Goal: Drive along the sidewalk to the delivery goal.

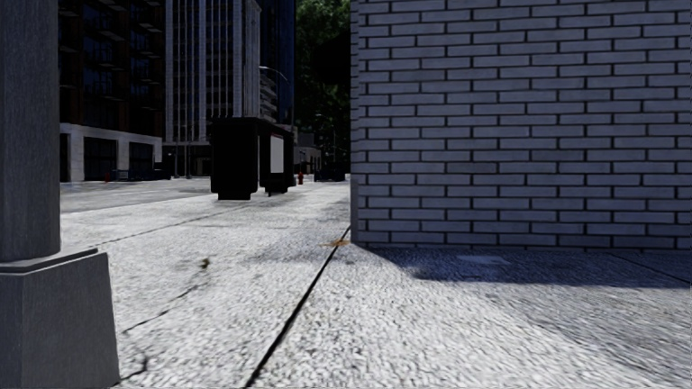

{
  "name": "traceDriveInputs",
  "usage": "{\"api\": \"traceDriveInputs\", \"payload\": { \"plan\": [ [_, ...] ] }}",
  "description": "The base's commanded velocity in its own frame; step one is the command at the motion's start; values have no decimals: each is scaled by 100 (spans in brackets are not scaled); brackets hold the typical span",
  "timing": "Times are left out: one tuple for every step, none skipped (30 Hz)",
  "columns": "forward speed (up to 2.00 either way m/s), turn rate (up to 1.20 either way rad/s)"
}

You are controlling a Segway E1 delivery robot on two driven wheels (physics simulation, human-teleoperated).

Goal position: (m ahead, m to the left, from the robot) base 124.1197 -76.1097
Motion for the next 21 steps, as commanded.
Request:
{"api": "traceDriveInputs", "payload": {
  "plan": [
    [156, 0],
    [155, 0],
    [155, 0],
    [154, 0],
    [148, 0],
    [148, 0],
    [148, 0],
    [148, 0],
    [148, 0],
    [148, 0],
    [148, 0],
    [148, 0],
    [147, 0],
    [147, 0],
    [147, 0],
    [147, 0],
    [147, 2],
    [147, 2],
    [147, 12],
    [147, 22],
    [147, 30]
  ]
}}
